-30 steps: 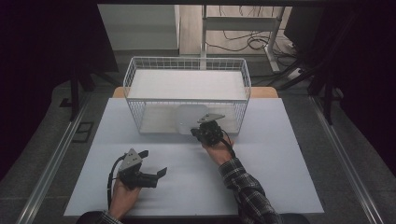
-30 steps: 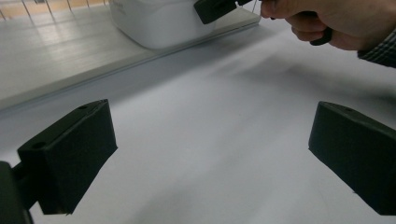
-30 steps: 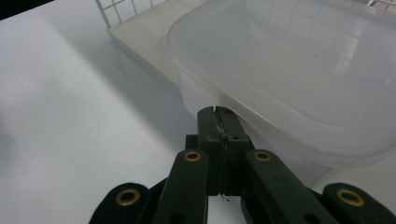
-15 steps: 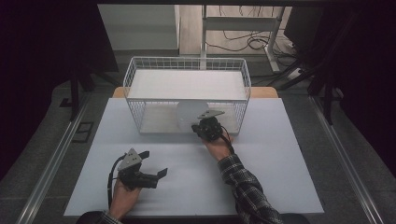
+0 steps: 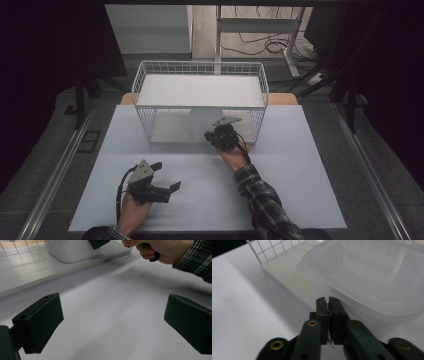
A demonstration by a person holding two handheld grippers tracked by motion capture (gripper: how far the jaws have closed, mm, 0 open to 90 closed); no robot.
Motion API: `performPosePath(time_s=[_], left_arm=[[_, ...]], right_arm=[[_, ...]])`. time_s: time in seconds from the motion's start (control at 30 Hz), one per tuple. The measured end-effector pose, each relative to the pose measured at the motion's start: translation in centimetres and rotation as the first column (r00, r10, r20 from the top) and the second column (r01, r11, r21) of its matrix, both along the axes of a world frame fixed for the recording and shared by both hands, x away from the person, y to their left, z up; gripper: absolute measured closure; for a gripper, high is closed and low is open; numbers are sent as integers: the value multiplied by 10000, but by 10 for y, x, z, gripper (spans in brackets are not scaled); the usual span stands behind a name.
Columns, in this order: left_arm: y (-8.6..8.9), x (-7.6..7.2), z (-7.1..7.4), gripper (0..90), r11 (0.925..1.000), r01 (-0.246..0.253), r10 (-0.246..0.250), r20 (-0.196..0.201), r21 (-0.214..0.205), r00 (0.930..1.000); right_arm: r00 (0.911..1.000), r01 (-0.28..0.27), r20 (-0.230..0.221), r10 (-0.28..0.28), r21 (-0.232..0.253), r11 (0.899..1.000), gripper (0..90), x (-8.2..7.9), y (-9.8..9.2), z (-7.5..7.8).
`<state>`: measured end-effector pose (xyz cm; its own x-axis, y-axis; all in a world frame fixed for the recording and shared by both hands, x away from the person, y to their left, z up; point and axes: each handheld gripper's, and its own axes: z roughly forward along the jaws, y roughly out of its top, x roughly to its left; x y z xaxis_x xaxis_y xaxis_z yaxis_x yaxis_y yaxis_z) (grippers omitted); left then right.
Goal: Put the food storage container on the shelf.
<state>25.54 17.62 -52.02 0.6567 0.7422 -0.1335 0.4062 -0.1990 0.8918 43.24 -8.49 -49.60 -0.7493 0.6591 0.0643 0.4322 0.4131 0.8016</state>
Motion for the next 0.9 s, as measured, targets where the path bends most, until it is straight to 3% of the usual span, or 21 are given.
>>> performPosePath(time_s=[0.1, 0.43, 0.73, 0.9], left_arm=[[1, 1, 0, 17, 10000, -90, 90, -169, 12, 9998], [-1, 2, -1, 29, 9999, 46, -40, -367, 153, 9993], [-1, 3, -1, 37, 9999, 57, -47, -653, 148, 9979], [-1, 3, -1, 35, 9998, 5, 7, -612, 186, 9981]], right_arm=[[9999, -25, -160, 28, 203, 9998, 702, -3, -1, 2], [9994, -236, -236, 241, 182, 9996, 438, -12, -8, 3], [9990, -435, -84, 435, 30, 9990, 342, -19, -13, 9], [9982, -591, 58, 591, -1, 9983, 295, -25, -14, 12]])
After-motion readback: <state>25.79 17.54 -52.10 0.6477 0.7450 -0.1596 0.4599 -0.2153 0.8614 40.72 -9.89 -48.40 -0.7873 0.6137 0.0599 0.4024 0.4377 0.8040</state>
